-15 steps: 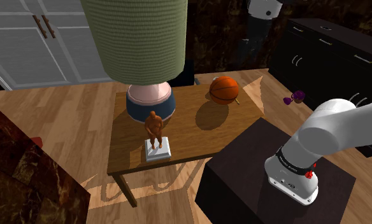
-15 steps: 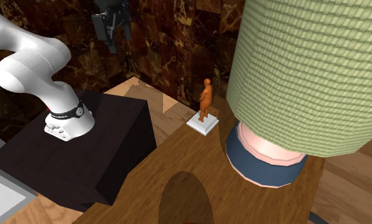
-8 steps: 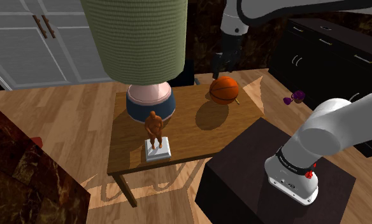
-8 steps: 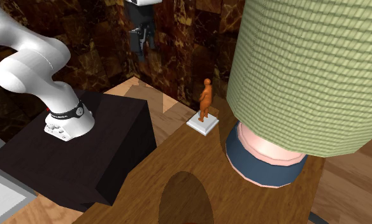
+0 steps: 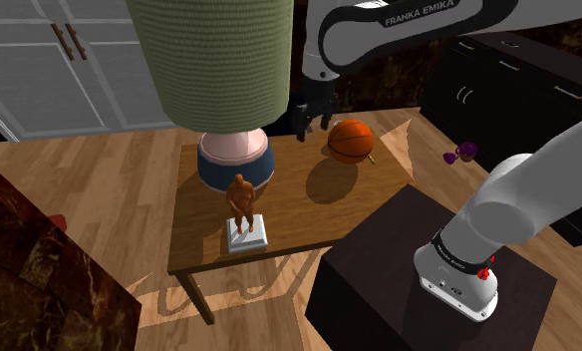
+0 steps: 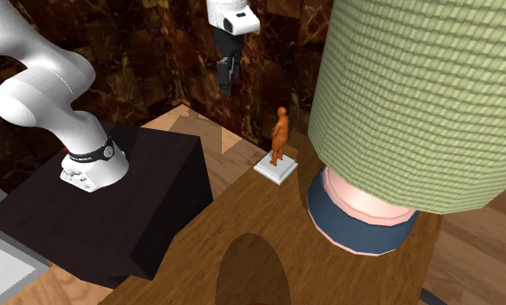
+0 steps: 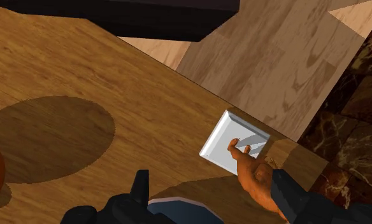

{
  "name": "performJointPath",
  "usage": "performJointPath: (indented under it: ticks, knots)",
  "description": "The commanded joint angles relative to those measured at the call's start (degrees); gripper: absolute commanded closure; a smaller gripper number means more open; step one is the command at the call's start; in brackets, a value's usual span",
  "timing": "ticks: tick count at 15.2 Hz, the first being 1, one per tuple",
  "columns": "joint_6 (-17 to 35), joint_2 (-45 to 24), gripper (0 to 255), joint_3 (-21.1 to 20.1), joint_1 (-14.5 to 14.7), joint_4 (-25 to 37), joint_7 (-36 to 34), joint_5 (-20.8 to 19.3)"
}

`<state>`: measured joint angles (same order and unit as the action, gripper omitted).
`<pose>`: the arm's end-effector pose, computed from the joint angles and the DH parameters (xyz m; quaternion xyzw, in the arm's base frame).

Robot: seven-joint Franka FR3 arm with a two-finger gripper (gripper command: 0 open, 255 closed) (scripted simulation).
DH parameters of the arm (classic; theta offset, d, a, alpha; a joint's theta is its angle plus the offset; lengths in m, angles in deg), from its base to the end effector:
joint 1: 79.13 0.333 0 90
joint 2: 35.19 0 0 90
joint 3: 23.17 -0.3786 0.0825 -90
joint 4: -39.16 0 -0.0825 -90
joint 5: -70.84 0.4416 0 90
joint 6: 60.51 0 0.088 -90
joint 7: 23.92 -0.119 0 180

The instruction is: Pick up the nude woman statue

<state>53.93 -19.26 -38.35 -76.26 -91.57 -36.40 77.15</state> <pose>0.4710 0.1682 0.4846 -0.9997 -0.0203 0.0103 0.0117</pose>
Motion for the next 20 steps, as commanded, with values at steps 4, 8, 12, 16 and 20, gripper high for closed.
performJointPath:
  ticks: [4,8,12,16,20]
  knots:
    - [4.84,-10.51,0,-3.08,0.98,5.34,-4.33,-2.07]
    - [7.57,-19.35,0,-4.67,2.18,10.89,-7.96,-5.00]
    - [9.14,-28.37,0,-5.34,4.15,17.61,-11.51,-8.45]
    - [9.52,-37.47,0,-5.14,6.89,25.60,-14.48,-11.73]
    - [9.72,-43.84,0,-4.59,9.06,31.36,-16.03,-13.69]
